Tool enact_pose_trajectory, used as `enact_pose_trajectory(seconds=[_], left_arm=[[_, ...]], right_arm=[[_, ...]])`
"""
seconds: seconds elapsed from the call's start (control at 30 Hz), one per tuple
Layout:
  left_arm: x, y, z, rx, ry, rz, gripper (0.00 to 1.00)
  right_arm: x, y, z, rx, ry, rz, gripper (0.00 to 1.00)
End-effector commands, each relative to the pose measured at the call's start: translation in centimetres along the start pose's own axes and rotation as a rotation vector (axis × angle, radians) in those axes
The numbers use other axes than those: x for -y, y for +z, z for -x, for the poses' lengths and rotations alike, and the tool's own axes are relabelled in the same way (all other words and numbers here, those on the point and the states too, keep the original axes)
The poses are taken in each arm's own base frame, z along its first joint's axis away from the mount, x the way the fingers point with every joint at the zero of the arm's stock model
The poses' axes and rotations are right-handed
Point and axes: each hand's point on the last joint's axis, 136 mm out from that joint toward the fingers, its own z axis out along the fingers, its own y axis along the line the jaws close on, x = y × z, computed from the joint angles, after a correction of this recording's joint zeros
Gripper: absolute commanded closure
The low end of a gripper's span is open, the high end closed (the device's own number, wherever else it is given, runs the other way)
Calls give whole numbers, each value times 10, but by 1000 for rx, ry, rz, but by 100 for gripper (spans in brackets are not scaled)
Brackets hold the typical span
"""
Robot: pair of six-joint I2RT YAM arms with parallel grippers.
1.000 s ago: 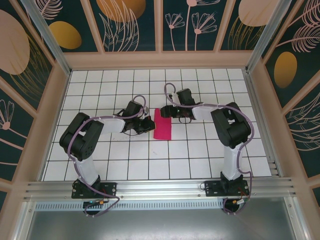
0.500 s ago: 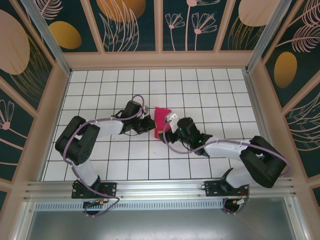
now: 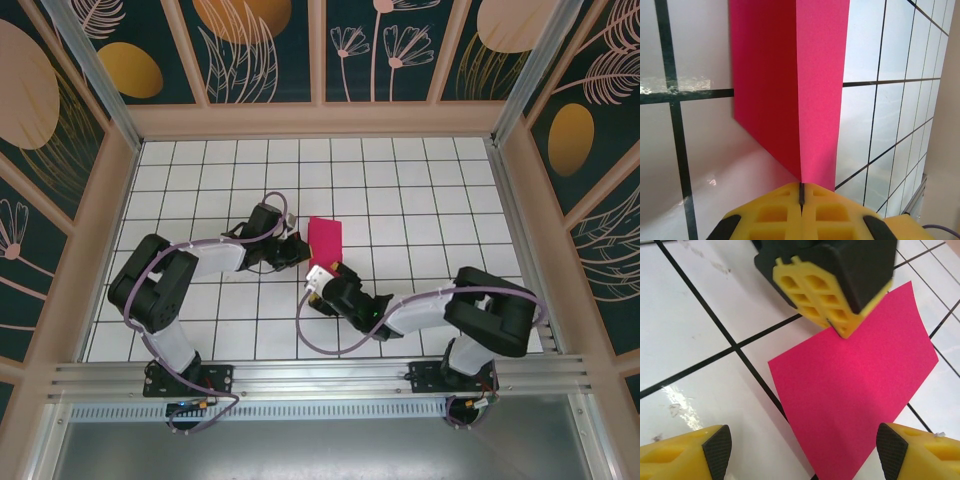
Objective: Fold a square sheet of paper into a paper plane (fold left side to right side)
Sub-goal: Third fold the triangle at the center of the table.
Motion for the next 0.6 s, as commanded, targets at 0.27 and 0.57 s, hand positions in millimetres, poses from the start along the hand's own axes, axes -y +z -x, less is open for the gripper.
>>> enact_pose_trajectory(seconds=[0.27,0.57], left_arm=[[10,-3,-2,5,7,-32,100],[6,-1,-3,1,8,-20,100]], right_arm=[[12,19,33,57,-83,-140,23],[13,16,36,66,-77,-139,56]])
